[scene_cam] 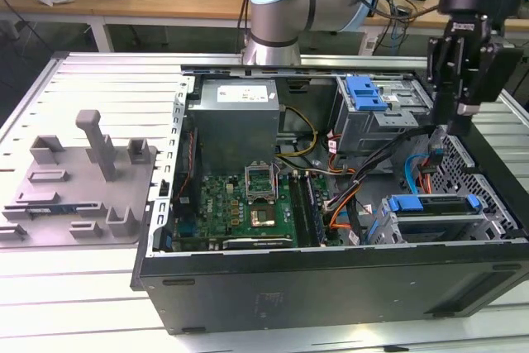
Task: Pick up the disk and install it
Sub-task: 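Insert the first disk wire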
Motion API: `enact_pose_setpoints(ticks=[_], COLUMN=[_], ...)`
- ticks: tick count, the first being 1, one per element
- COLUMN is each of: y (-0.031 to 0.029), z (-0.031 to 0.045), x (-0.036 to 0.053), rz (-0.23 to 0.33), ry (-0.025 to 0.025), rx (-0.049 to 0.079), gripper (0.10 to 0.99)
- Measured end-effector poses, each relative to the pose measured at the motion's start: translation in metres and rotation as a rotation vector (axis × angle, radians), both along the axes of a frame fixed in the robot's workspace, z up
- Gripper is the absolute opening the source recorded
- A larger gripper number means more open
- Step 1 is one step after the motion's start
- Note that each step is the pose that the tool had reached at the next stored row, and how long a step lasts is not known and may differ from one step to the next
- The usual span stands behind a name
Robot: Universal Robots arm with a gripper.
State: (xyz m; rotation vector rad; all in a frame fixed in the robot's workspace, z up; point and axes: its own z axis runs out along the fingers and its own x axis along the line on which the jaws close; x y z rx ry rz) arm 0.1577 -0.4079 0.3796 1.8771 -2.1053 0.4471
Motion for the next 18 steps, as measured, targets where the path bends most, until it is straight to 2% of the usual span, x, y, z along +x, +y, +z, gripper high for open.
enact_pose_setpoints(ticks=[3, 7, 8, 9, 10, 11, 12, 16, 18], y=[0.0001, 0.0012, 0.0094, 0.0226, 0.0282, 0.0304, 0.0308, 0.0305, 0.0285], z=[-0.0026, -0.0056, -0.0077, -0.0098, -0.0109, -0.0119, -0.0128, -0.0233, -0.0278], x=[0.0079, 0.0080, 0.0080, 0.0080, 0.0083, 0.0087, 0.0088, 0.0091, 0.0099], rz=[-0.013, -0.059, -0.059, -0.059, -0.059, -0.059, -0.059, -0.060, -0.060], ry=[0.0006, 0.0006, 0.0003, -0.0002, -0.0008, -0.0012, -0.0015, -0.0016, -0.0016], rx=[-0.013, -0.028, -0.039, -0.057, -0.078, -0.094, -0.100, -0.104, -0.104], gripper=[0.502, 0.502, 0.502, 0.502, 0.502, 0.502, 0.502, 0.502, 0.502])
